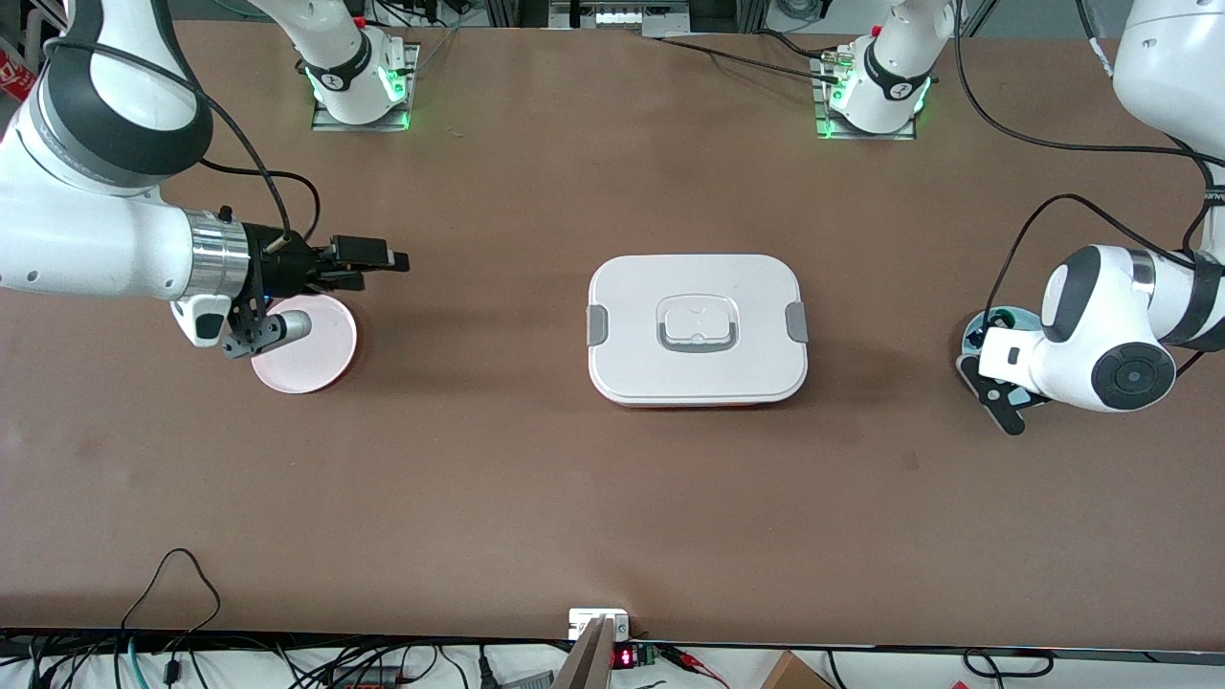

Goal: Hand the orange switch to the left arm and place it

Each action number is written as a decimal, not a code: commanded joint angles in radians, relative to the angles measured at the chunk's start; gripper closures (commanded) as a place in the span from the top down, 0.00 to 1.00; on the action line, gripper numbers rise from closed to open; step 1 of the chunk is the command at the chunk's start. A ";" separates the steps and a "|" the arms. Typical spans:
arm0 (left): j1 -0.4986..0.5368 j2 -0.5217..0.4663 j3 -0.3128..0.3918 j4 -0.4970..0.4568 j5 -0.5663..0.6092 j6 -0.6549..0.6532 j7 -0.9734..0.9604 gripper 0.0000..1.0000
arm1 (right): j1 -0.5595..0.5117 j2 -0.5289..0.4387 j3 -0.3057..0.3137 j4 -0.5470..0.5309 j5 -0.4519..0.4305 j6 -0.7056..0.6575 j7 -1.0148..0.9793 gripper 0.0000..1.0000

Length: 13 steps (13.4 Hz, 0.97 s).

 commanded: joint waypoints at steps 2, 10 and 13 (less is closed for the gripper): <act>0.058 -0.006 -0.014 -0.040 0.068 0.050 0.060 0.17 | 0.011 0.001 -0.012 0.095 -0.390 -0.242 0.052 1.00; 0.156 0.031 -0.011 -0.115 0.143 0.236 0.176 0.17 | -0.035 -0.031 -0.027 0.241 -0.673 -0.230 0.055 1.00; 0.207 0.061 -0.012 -0.114 0.166 0.317 0.326 0.16 | -0.073 -0.086 -0.030 0.131 -0.607 -0.097 0.040 1.00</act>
